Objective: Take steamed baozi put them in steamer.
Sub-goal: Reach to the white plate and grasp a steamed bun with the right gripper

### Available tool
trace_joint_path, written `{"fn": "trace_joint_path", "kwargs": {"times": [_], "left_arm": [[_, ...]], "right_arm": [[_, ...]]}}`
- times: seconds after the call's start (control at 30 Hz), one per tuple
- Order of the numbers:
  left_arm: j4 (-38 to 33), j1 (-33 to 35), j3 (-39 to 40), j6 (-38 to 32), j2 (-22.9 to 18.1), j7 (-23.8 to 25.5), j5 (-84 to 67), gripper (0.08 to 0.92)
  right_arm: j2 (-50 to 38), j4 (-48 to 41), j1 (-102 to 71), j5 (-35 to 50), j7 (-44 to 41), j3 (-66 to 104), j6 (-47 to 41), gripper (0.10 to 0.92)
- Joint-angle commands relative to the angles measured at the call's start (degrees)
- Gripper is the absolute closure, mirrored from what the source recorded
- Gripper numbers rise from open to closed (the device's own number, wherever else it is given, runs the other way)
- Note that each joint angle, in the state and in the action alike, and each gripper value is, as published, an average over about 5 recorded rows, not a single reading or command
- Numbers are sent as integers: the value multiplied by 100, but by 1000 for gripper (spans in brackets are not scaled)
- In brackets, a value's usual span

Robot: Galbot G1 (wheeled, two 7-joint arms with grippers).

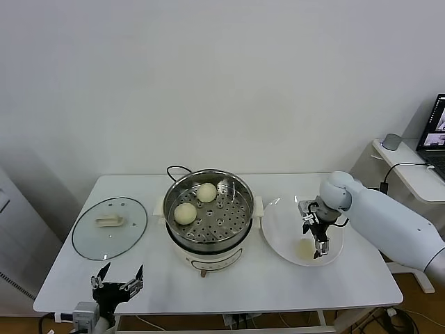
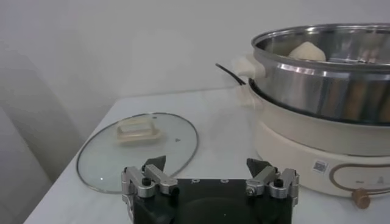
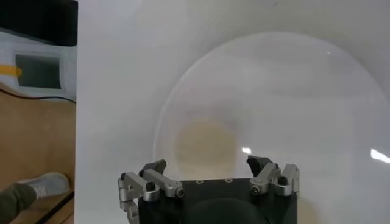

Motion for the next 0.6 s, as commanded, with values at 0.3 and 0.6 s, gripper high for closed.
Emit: {"fn": "trace_joint_path", "kwargs": {"times": [0.3,0.6], "left_arm": [[40,-40,-1,11,-114,1,-2,177],[61,-52,-4,12,-104,0,-3,177]], "right_arm": [[219,-254,-221,-227,29,170,75,203],[258,-307,-241,-274,14,182,74,203]]}}
